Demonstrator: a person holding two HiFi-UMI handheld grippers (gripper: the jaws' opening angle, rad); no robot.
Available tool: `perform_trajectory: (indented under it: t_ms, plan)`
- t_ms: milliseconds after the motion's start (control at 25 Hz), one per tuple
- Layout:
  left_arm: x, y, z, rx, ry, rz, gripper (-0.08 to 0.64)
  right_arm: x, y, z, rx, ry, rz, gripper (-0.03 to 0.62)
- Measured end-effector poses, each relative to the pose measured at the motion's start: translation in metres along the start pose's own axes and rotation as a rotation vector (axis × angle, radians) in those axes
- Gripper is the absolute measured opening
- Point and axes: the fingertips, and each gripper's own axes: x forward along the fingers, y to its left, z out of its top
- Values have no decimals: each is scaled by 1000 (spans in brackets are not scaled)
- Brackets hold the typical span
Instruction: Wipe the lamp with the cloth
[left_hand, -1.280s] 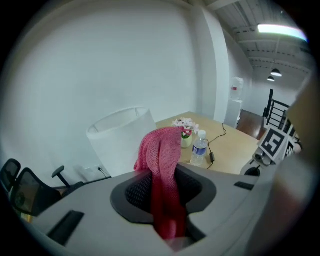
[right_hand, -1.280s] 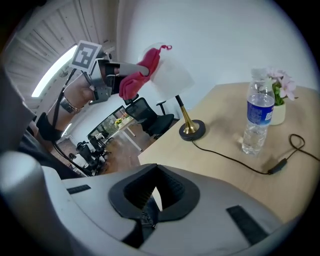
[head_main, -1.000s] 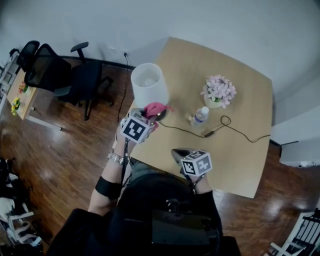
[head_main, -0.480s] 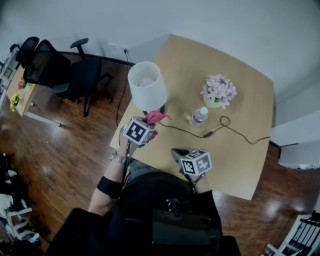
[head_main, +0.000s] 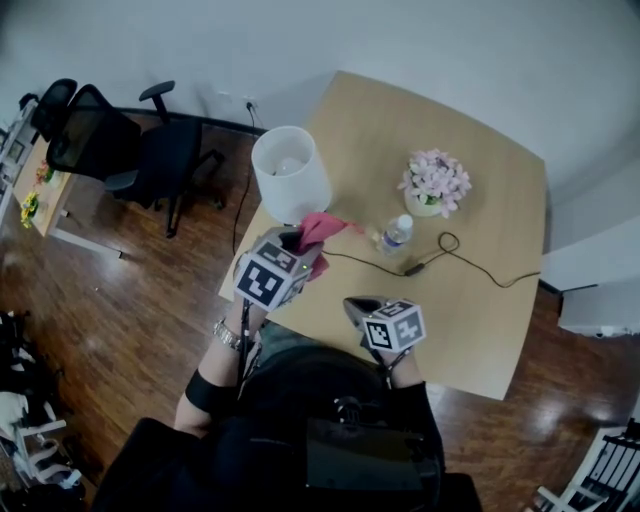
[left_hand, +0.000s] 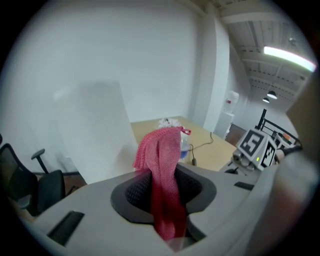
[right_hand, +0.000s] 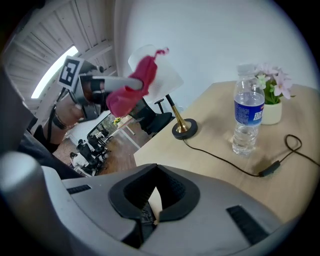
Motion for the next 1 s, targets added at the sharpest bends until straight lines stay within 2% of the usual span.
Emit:
perform_trajectory:
  t_ms: [80,160,320,520,800,1000]
  plan:
    - [-24,5,41,36,-81,32,109,0,-1,0,0,-6,-3,3]
    - [-41,13,73,71,-127,67,109,0,0,2,0,-13,-1,3]
    - [-46,30,96,80,-136,109,107,-1,4,6,-5,-22,3,3]
    - [-37,34,78,18,-91,102,107,0,2,2,15,-23,18,4]
    - [5,37,23,-132,-4,47,107,5,5,-10,31,10,52,3]
    - [36,25,-24,-188,79,-35,107,8,4,-19,76,16,22,3]
